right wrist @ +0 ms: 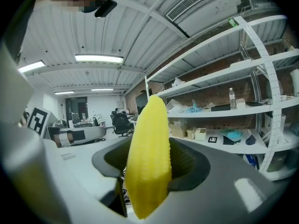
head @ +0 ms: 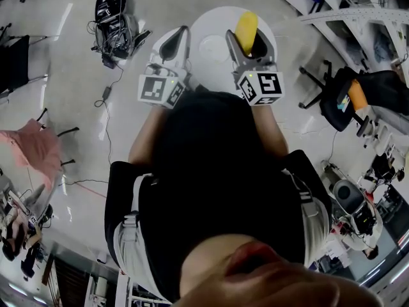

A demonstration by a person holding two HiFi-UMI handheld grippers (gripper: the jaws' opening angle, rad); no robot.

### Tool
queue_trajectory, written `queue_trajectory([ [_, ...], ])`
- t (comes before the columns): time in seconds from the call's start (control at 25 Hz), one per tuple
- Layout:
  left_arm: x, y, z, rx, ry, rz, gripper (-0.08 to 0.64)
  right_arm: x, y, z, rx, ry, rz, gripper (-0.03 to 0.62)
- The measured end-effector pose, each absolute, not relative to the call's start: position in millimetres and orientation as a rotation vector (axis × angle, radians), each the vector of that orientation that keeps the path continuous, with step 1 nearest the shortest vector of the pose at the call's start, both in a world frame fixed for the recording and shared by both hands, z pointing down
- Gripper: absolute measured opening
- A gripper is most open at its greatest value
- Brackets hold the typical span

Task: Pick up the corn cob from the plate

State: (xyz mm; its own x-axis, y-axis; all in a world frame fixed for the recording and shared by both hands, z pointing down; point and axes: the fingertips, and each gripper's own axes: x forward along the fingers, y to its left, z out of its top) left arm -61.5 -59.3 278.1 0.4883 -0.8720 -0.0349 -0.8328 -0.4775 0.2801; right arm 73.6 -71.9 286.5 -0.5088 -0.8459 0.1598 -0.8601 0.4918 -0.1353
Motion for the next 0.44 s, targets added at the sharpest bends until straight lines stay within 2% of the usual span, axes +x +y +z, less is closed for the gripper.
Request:
queue_trajectory([
  [0.44,-63.5,-66.4,281.0,2.5,-1.466,-0.239,0.002,71.2,-80.0,290.0,1.506,-2.651,0.323,0.252],
])
